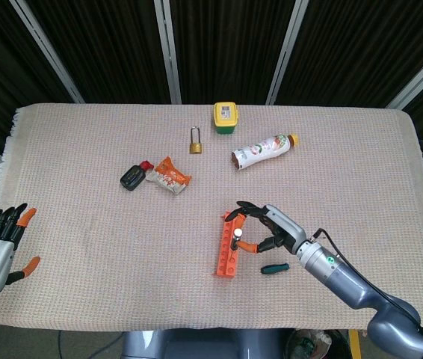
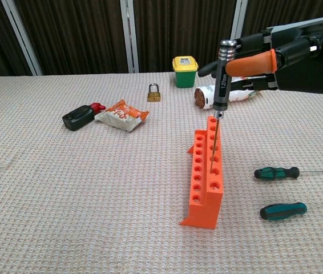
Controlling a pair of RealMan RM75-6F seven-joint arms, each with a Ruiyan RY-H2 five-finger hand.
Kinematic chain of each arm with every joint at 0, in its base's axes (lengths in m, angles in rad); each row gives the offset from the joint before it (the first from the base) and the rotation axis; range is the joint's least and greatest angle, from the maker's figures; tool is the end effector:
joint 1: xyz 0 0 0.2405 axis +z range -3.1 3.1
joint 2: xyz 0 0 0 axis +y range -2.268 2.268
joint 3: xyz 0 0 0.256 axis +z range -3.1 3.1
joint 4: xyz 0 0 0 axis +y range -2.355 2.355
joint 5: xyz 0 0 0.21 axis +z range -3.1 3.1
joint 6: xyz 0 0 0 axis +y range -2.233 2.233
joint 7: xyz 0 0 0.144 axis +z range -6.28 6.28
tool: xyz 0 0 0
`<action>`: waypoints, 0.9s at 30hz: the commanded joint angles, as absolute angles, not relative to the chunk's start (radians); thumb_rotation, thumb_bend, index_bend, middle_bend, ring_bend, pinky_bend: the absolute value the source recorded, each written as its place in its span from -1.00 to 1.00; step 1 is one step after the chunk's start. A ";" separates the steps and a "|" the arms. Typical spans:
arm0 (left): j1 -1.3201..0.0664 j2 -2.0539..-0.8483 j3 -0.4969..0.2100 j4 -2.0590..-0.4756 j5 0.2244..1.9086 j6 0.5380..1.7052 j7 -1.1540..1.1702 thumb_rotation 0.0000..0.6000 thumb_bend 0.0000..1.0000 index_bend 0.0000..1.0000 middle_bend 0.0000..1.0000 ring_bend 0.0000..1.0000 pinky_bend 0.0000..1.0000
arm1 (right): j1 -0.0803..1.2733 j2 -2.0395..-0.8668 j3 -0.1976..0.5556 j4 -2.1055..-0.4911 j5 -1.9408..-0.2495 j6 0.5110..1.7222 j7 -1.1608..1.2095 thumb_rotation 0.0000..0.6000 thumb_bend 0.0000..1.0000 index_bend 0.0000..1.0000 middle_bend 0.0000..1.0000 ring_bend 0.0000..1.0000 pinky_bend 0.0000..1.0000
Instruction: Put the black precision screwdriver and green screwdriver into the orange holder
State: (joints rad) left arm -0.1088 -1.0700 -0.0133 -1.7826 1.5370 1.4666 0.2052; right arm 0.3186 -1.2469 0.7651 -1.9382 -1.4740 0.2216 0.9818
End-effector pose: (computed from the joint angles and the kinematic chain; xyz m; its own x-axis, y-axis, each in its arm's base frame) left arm -0.2748 0.1769 0.1508 0.4776 0.0438 0.8775 0.8770 -0.0839 -0.4732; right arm -0.1063 -0.2984 0.0791 -0.5793 -0.6871 0.4385 -0.7148 0.1695 -0.6785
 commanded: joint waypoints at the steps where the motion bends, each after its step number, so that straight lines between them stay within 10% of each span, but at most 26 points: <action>1: -0.106 -1.068 -0.013 -1.780 1.534 1.468 0.203 1.00 -0.49 -0.91 -1.00 -1.00 -1.00 | 0.367 -1.247 0.708 -1.934 -1.548 0.274 1.059 1.00 -0.23 0.31 -0.41 -1.00 -1.00; 27: -0.105 -1.064 -0.010 -1.788 1.537 1.466 0.200 1.00 -0.49 -0.92 -1.00 -1.00 -1.00 | 0.618 -1.140 0.300 -1.734 -1.852 0.752 1.456 1.00 -0.23 0.32 -0.41 -1.00 -1.00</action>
State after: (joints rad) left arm -0.1052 -1.0637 -0.0100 -1.7880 1.5366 1.4661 0.2003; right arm 0.6122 -1.1439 0.3079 -1.7386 -1.8515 0.7438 1.4508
